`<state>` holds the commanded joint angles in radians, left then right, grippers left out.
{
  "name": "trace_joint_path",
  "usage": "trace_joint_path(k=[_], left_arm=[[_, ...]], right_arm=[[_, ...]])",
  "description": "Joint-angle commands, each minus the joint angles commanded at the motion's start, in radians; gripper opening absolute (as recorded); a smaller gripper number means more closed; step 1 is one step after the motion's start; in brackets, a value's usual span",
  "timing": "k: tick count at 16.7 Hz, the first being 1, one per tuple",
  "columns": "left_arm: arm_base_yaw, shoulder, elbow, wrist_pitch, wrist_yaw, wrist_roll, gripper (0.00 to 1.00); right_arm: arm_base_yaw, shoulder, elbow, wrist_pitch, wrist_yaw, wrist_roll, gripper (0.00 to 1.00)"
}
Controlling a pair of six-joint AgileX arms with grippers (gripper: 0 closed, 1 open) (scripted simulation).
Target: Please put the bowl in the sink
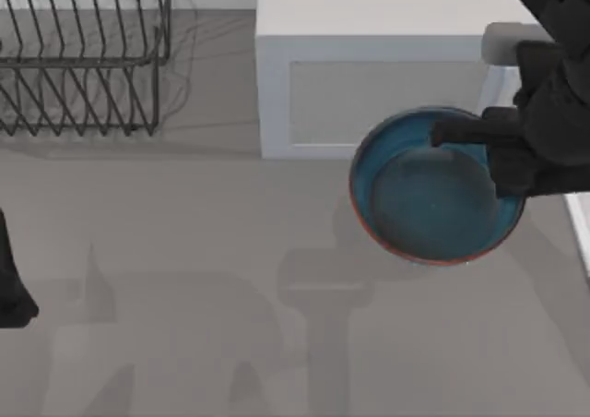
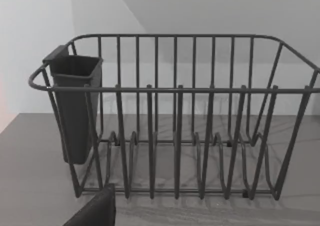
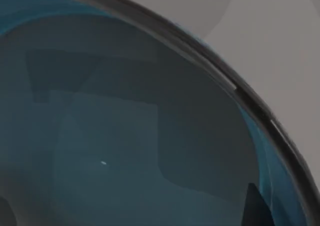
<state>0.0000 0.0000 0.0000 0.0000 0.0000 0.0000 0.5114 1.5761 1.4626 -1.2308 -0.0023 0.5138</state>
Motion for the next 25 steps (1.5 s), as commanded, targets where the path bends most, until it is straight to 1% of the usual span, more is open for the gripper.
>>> trace_joint_path(k=[3, 7, 13, 17, 19, 21, 23, 25], left_arm=[[0.000, 0.000, 0.000, 0.000, 0.000, 0.000, 1.00], [0.000, 0.000, 0.000, 0.000, 0.000, 0.000, 1.00], [0.000, 0.000, 0.000, 0.000, 0.000, 0.000, 1.00], [0.000, 0.000, 0.000, 0.000, 0.000, 0.000, 1.00], [0.000, 0.000, 0.000, 0.000, 0.000, 0.000, 1.00], [0.000, 0.000, 0.000, 0.000, 0.000, 0.000, 1.00], [0.000, 0.000, 0.000, 0.000, 0.000, 0.000, 1.00], [0.000, 0.000, 0.000, 0.000, 0.000, 0.000, 1.00]], right_arm=[[-0.080, -0.050, -0.033, 0.221, -0.019, -0.064, 0.00], [-0.248, -0.087, -0.140, 0.648, -0.075, -0.171, 0.00], [-0.580, -0.091, -0.428, 1.378, -0.219, -0.347, 0.00], [-0.797, -0.066, -0.666, 1.775, -0.340, -0.443, 0.00], [-0.889, -0.061, -0.762, 1.927, -0.399, -0.472, 0.00], [-0.964, -0.067, -0.826, 2.039, -0.449, -0.489, 0.00], [-1.016, -0.077, -0.858, 2.109, -0.484, -0.495, 0.00], [-1.038, -0.083, -0.867, 2.137, -0.499, -0.496, 0.00]])
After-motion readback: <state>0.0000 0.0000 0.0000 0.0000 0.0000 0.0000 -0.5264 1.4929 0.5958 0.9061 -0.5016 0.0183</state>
